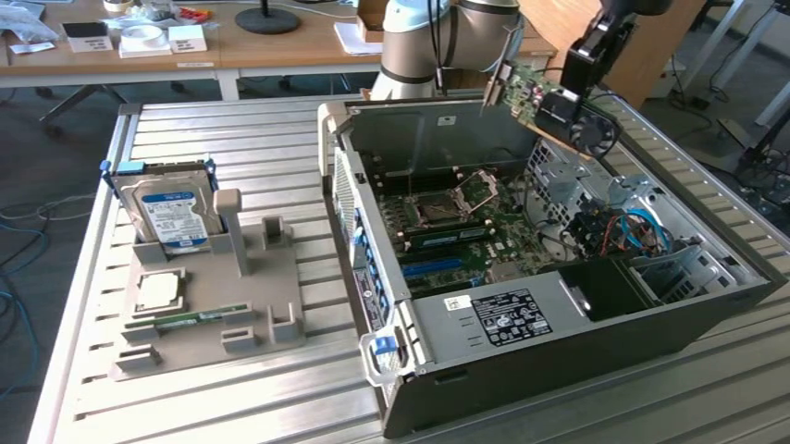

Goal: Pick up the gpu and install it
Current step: 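Insert the gpu into the slot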

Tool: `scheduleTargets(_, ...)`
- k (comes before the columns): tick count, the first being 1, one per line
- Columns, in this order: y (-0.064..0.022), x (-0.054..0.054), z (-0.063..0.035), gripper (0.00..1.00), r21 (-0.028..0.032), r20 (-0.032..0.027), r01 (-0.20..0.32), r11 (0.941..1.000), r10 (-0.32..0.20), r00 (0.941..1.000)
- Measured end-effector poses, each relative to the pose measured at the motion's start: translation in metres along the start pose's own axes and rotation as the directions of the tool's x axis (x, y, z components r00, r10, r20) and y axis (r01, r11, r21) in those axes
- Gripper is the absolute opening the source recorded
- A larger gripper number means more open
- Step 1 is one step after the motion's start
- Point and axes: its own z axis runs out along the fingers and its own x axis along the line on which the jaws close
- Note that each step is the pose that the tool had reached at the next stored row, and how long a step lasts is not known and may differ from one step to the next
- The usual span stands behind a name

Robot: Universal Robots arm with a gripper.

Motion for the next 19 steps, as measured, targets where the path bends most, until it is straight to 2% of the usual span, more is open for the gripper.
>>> scheduleTargets(4,0.0000,0.0001,0.0002,0.27,-0.0007,-0.0023,0.047,0.9989,-0.047,0.9989)
scheduleTargets(14,0.0000,0.0000,0.0001,0.27,-0.0006,-0.0026,0.049,0.9988,-0.049,0.9988)
scheduleTargets(19,0.0005,0.0008,0.0001,0.27,-0.0012,-0.0036,0.073,0.9974,-0.073,0.9974)
